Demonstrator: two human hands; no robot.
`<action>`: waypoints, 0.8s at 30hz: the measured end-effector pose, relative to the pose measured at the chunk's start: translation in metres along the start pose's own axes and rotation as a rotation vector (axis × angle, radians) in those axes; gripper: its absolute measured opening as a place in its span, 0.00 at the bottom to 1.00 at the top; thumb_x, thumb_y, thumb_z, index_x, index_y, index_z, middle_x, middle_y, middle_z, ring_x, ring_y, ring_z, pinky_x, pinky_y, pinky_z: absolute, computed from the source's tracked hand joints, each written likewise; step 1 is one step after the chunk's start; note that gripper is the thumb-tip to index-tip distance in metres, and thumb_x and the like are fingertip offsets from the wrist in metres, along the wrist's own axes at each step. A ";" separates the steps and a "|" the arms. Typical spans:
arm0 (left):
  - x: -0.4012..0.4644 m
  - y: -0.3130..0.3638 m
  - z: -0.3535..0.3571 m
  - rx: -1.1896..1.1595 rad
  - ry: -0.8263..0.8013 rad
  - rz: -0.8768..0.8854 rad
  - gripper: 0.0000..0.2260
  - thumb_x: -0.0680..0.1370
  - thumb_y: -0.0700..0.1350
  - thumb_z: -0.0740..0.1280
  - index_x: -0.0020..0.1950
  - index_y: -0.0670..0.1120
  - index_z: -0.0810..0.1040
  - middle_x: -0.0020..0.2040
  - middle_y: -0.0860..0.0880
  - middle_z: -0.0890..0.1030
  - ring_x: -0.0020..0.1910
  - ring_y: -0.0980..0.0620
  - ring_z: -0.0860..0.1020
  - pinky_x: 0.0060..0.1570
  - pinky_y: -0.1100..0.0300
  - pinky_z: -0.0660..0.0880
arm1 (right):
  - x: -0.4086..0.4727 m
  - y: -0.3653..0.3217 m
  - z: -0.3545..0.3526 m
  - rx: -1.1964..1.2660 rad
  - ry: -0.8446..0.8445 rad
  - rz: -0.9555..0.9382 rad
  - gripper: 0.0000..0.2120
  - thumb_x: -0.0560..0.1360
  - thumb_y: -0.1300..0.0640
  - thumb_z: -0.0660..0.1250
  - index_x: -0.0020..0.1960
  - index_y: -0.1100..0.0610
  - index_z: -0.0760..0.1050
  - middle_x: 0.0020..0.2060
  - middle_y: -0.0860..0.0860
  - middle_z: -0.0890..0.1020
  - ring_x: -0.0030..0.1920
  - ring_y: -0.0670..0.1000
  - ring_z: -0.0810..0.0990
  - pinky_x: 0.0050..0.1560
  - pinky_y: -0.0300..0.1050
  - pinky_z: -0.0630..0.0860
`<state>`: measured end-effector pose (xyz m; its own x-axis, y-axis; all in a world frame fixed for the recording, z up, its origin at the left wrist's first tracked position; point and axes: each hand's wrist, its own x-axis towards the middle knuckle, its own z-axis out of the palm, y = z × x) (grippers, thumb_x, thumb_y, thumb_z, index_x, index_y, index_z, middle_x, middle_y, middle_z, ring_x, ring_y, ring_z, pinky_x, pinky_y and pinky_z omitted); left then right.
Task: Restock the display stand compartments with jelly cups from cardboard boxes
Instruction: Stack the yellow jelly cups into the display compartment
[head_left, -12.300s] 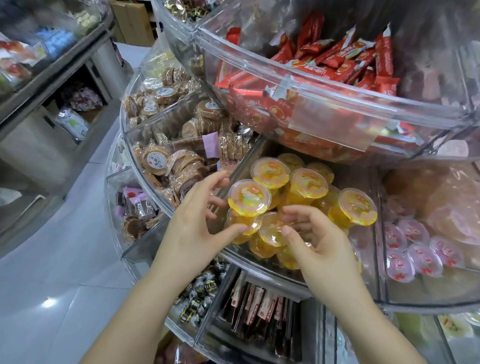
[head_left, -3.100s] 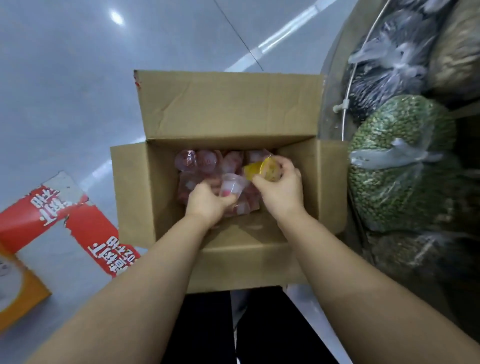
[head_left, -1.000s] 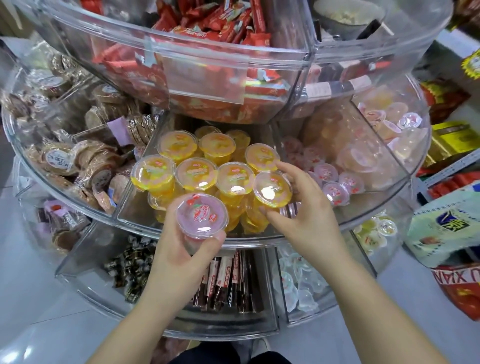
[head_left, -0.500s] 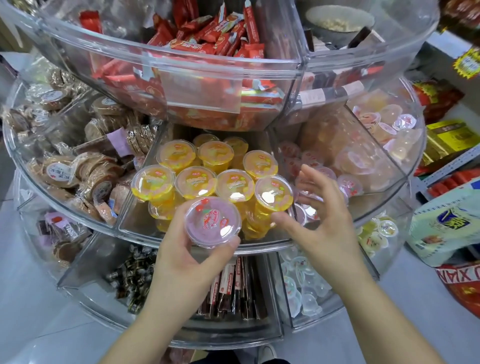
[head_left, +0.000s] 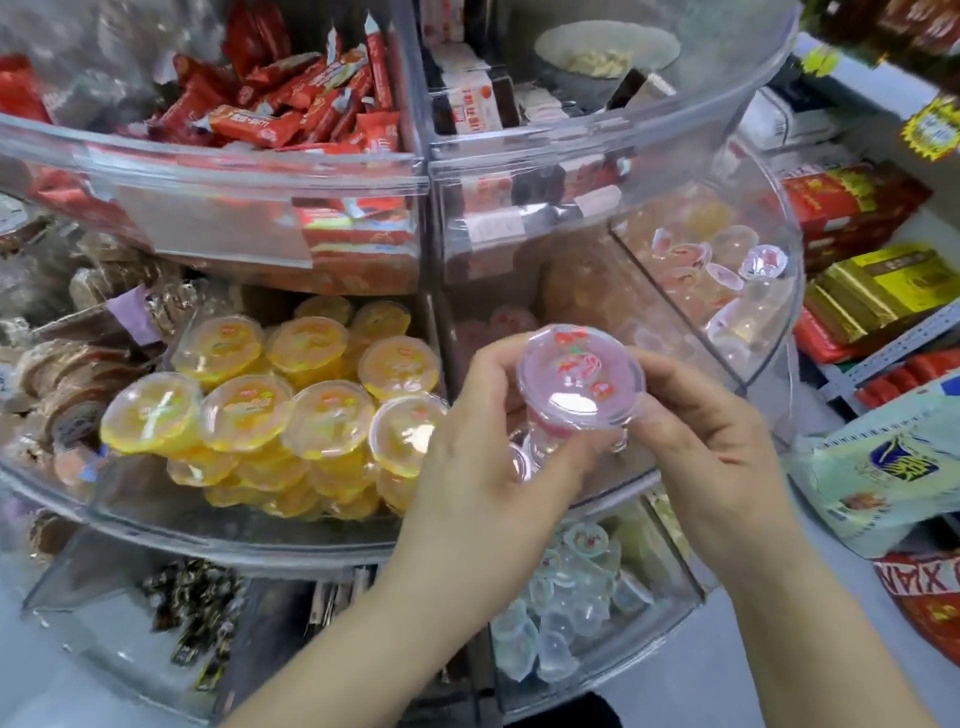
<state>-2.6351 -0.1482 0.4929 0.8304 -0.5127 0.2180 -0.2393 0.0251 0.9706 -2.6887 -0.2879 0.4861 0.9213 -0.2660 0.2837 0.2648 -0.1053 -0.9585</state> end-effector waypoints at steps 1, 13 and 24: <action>0.004 -0.004 0.011 0.017 0.009 -0.013 0.20 0.71 0.50 0.71 0.61 0.55 0.70 0.57 0.60 0.78 0.59 0.58 0.76 0.55 0.60 0.73 | 0.006 0.003 -0.014 -0.010 -0.057 0.029 0.13 0.72 0.55 0.65 0.57 0.50 0.78 0.51 0.46 0.83 0.51 0.45 0.81 0.50 0.35 0.76; 0.052 -0.059 0.086 0.206 0.310 -0.277 0.27 0.57 0.45 0.70 0.54 0.59 0.70 0.52 0.55 0.78 0.50 0.57 0.78 0.47 0.58 0.75 | 0.076 0.058 -0.084 -0.203 -0.428 0.254 0.31 0.62 0.54 0.78 0.62 0.46 0.70 0.55 0.41 0.79 0.56 0.38 0.77 0.57 0.34 0.74; 0.061 -0.066 0.078 0.438 0.357 -0.189 0.22 0.66 0.38 0.73 0.57 0.54 0.75 0.52 0.54 0.77 0.49 0.61 0.76 0.46 0.70 0.73 | 0.097 0.079 -0.089 -0.139 -0.535 0.228 0.33 0.65 0.57 0.74 0.66 0.44 0.66 0.61 0.42 0.75 0.61 0.38 0.74 0.61 0.35 0.70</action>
<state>-2.6079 -0.2476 0.4343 0.9785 -0.1518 0.1397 -0.1930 -0.4339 0.8801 -2.6040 -0.4074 0.4398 0.9756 0.2190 -0.0165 0.0367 -0.2366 -0.9709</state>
